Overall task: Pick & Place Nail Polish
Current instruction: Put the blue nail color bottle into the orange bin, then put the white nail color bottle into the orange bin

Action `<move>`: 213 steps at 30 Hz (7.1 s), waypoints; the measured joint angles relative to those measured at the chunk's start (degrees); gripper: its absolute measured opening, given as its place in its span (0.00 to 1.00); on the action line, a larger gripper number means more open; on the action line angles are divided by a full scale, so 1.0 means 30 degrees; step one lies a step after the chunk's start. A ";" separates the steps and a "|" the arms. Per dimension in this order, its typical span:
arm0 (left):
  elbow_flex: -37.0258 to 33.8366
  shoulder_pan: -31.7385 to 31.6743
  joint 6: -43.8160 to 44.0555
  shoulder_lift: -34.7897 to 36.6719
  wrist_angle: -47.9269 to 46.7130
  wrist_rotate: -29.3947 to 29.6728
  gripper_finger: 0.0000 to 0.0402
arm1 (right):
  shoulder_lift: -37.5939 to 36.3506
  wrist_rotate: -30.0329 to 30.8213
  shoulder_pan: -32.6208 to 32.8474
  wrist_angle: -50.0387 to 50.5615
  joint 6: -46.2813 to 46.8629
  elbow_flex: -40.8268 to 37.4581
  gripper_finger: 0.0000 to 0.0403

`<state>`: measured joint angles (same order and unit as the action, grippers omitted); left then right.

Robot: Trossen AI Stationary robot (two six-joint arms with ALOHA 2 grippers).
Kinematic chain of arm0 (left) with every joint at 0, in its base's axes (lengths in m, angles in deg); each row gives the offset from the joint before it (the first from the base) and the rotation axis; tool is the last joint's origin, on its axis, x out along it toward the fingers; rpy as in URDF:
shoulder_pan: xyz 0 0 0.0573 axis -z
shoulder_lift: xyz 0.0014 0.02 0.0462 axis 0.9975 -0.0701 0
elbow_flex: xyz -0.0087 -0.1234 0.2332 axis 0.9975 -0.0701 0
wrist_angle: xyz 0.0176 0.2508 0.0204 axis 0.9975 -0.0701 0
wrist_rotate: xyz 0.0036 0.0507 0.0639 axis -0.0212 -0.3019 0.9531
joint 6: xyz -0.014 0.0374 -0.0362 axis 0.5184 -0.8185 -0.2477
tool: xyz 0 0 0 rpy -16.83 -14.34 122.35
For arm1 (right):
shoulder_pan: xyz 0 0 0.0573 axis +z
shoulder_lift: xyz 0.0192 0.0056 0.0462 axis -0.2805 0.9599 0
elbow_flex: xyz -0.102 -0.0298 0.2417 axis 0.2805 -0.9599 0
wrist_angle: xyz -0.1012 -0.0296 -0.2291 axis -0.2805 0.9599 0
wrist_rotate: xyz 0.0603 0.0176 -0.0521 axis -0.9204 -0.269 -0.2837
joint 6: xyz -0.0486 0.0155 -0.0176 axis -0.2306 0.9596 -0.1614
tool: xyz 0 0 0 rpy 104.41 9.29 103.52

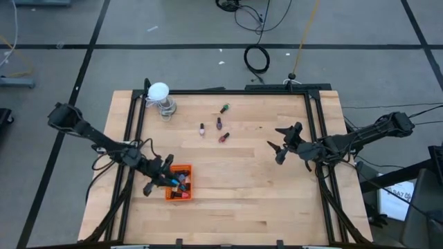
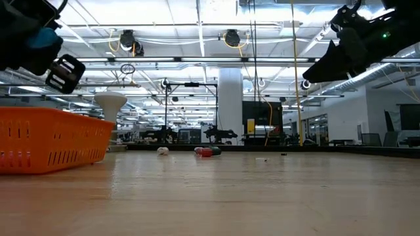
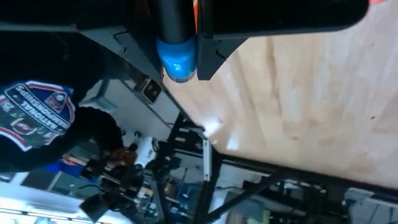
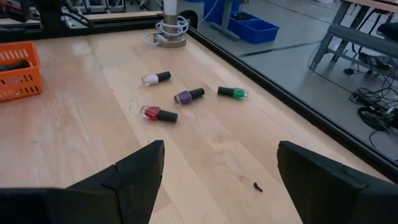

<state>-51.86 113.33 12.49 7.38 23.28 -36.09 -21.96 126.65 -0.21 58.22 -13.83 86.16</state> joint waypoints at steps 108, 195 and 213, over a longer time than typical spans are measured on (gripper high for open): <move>1.6403 -1.5026 0.1042 -1.5182 -2.1415 0.4564 0.42 | 0.8535 -0.5542 -0.5078 -1.1487 0.1235 0.0015 0.72; 1.6403 -0.5660 -0.3238 -0.9468 -1.1517 -0.0331 0.09 | 1.4424 -0.9020 -0.3067 -2.0760 -0.4492 0.1275 0.73; 1.3680 0.0837 0.9480 -0.7516 -2.4611 0.5215 0.09 | 1.4408 -0.8998 -0.3075 -2.0274 -0.4492 0.1268 0.73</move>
<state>-10.82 115.84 40.93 -15.17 -50.55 -20.45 21.27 99.66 -9.44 -2.60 -27.31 89.96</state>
